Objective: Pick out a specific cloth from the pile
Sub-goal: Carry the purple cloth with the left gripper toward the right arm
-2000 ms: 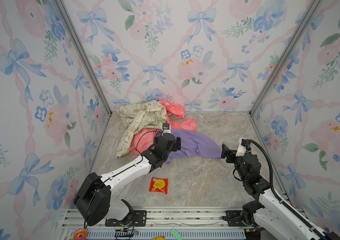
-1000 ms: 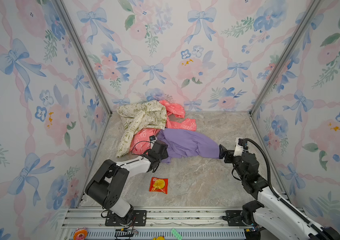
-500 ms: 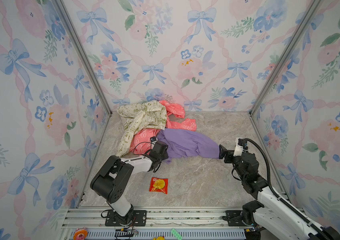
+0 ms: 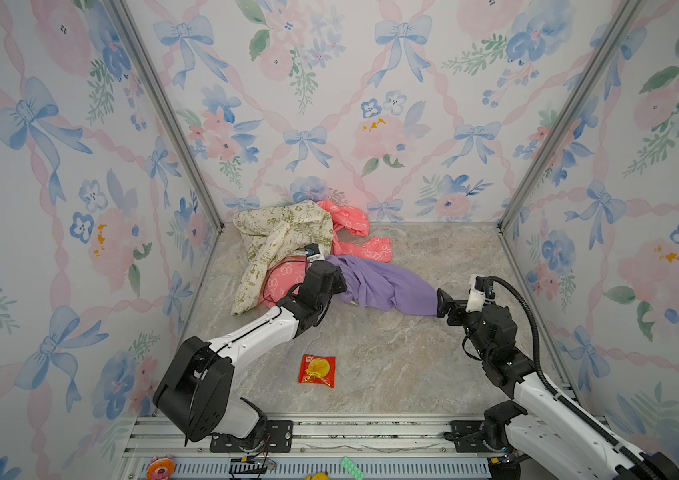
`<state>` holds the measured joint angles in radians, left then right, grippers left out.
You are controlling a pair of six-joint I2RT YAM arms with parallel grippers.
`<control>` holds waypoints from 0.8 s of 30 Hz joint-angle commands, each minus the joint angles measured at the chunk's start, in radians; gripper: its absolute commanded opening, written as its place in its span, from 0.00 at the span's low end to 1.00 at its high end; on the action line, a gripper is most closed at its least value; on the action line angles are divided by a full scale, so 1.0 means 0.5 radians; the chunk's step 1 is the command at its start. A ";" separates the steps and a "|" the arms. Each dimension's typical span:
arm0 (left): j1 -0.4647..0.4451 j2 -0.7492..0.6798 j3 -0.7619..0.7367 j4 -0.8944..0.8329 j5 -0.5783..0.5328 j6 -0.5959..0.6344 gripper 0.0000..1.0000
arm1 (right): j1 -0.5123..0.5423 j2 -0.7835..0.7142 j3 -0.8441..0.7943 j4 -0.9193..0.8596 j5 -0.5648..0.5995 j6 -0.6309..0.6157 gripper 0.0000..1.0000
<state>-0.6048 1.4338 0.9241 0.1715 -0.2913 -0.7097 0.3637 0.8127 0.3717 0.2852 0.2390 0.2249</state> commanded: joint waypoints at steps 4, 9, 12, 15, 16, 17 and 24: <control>-0.081 0.128 0.434 -0.015 -0.051 0.190 0.00 | 0.013 -0.012 0.041 0.026 0.001 -0.004 0.97; -0.197 0.374 0.879 -0.081 -0.083 0.304 0.00 | 0.012 -0.057 0.034 -0.012 0.103 0.006 0.97; -0.255 0.557 1.136 -0.091 -0.020 0.304 0.00 | 0.012 -0.112 0.015 -0.037 0.203 0.012 0.97; -0.330 0.758 1.406 -0.107 0.036 0.308 0.00 | 0.009 -0.172 -0.003 -0.055 0.296 0.025 0.97; -0.357 0.821 1.480 -0.110 0.054 0.311 0.00 | 0.009 -0.190 -0.009 -0.060 0.322 0.028 0.97; -0.388 0.892 1.566 -0.110 0.069 0.315 0.00 | 0.008 -0.211 -0.016 -0.064 0.356 0.039 0.97; -0.582 1.446 2.113 -0.115 0.239 0.268 0.00 | -0.019 -0.334 -0.055 -0.129 0.626 0.153 0.97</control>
<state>-0.8635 2.0804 1.9007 0.1024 -0.2333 -0.5762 0.3611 0.6666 0.3656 0.2527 0.4568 0.2604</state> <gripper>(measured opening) 0.049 0.970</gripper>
